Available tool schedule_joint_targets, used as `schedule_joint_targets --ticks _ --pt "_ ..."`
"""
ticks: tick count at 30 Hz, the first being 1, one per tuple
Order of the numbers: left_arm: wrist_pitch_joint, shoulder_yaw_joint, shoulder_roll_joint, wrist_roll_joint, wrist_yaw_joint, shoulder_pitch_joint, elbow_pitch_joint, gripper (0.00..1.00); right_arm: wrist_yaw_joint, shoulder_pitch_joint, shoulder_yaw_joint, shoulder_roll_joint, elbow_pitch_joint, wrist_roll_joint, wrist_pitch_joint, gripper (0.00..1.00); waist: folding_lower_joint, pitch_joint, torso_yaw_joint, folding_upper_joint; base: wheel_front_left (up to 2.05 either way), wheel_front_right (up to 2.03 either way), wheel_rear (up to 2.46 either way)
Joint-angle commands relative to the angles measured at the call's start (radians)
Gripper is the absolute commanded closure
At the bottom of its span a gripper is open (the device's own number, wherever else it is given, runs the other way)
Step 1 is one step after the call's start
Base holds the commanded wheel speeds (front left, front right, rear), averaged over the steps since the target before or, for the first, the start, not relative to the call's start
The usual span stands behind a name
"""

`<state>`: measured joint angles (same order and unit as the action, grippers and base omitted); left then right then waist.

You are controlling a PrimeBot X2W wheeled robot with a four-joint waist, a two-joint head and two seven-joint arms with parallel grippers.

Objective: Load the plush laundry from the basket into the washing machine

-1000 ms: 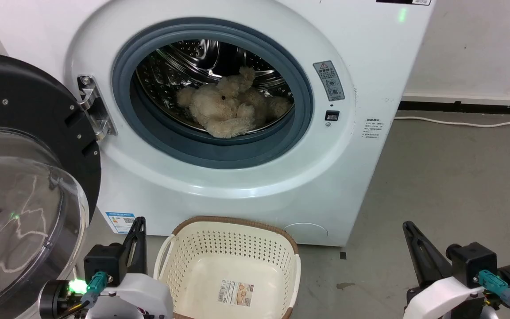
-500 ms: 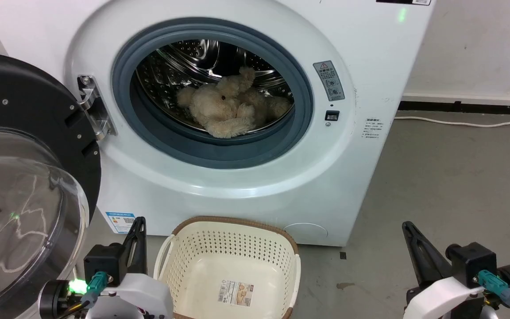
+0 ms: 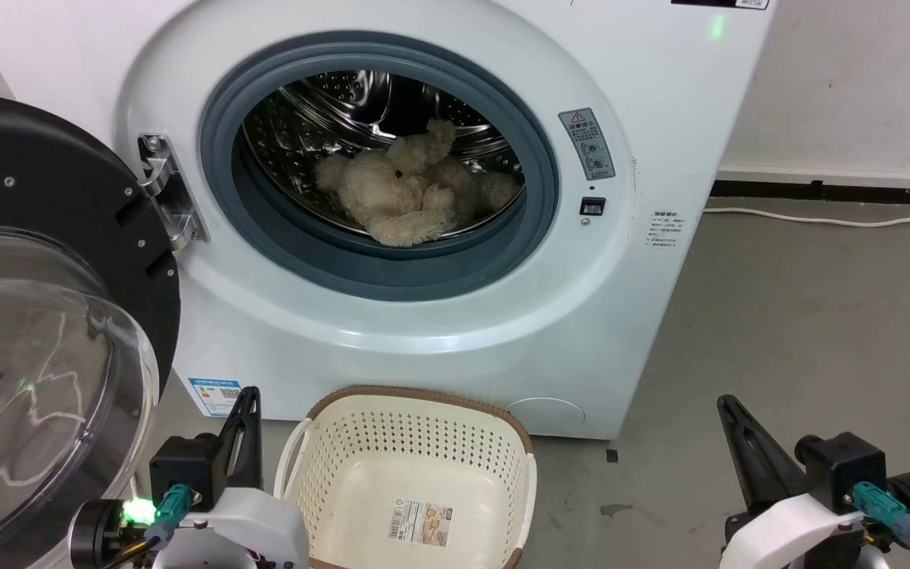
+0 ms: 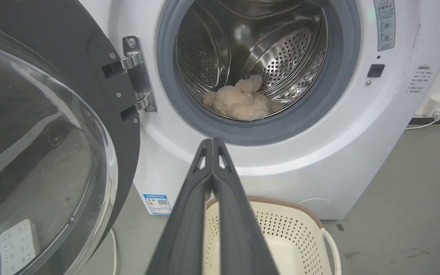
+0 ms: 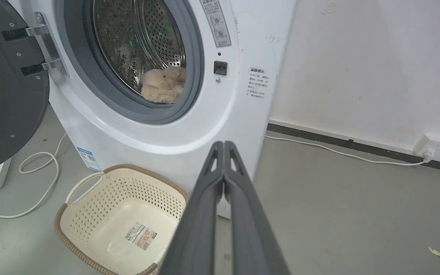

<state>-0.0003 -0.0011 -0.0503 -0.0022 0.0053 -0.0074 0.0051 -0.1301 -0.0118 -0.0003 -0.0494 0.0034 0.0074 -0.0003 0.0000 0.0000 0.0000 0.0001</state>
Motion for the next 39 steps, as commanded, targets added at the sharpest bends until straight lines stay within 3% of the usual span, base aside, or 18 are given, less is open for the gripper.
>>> schedule_joint_targets --ticks 1,39 --pt "0.000 0.001 0.000 0.002 -0.005 0.007 -0.005 1.00 -0.001 0.012 0.000 -0.001 -0.003 -0.007 0.000 1.00 0.0000 0.000 0.000 -0.0001 0.00 0.00 0.00" --pt "0.000 0.001 0.000 0.002 -0.005 0.007 -0.005 1.00 -0.001 0.012 0.000 -0.001 -0.003 -0.007 0.000 1.00 0.0000 0.000 0.000 -0.0001 0.00 0.00 0.00"
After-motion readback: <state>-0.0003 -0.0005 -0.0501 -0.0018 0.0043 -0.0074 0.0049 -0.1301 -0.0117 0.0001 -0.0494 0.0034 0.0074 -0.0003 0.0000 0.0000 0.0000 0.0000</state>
